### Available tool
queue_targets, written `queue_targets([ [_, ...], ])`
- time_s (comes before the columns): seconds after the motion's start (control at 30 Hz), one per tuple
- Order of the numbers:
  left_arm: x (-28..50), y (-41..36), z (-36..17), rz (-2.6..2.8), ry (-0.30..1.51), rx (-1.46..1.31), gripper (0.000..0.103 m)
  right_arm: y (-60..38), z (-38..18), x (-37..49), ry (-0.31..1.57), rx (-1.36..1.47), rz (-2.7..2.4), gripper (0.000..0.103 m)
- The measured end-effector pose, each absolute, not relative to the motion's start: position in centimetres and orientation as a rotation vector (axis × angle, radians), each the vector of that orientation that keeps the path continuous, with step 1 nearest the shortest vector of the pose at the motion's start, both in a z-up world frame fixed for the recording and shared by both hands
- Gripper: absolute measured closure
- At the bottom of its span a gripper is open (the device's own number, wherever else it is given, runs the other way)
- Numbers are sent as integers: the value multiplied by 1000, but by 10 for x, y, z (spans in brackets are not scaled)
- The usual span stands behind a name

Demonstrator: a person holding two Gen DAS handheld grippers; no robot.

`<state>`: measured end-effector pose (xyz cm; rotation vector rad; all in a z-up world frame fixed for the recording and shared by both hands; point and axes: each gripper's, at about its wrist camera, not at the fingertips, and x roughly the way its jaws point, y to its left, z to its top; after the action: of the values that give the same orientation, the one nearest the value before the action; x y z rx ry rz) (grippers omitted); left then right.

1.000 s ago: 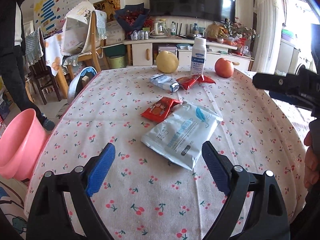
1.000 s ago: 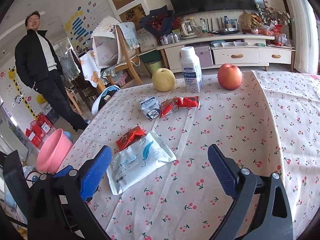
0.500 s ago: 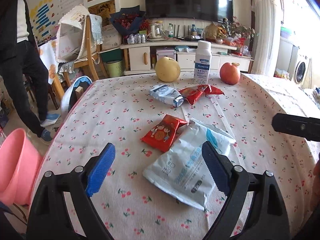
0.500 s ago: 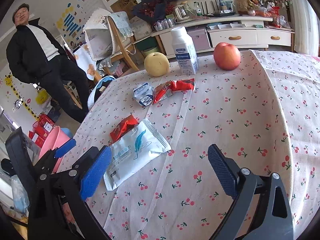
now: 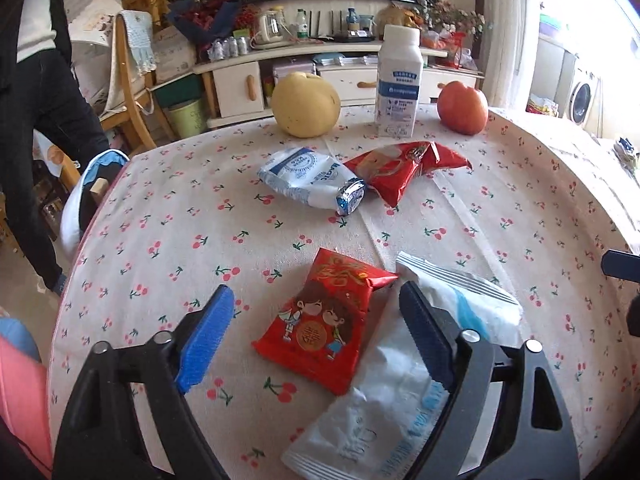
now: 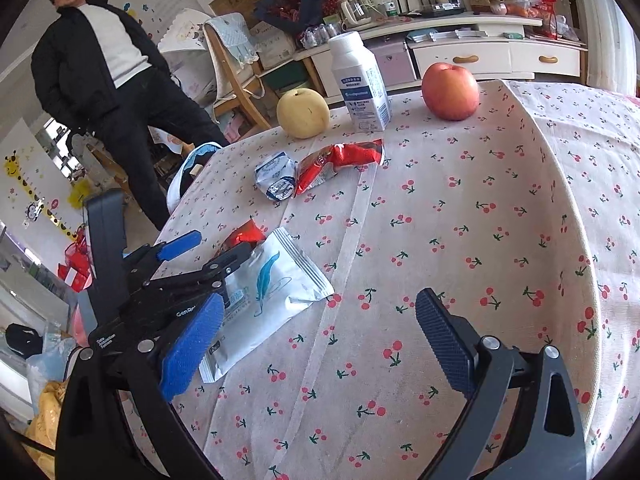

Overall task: Collect trash
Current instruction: 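Lower the left tool onto the red couple-print snack bag and close it, then grasp the white cleaning-wipes pack with the right tool while the left tool holds the red bag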

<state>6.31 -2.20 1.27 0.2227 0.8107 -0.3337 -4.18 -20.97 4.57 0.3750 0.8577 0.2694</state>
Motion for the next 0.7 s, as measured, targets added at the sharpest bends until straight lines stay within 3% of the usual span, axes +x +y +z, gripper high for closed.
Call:
queue_targets([
  [0.3,79,-14,4,-406,886,141,55,-195,35,-35,907,355,294,7],
  [0.7,58,-15,5,-384,890,62,60,-168,19,-35,968,318,360,7],
])
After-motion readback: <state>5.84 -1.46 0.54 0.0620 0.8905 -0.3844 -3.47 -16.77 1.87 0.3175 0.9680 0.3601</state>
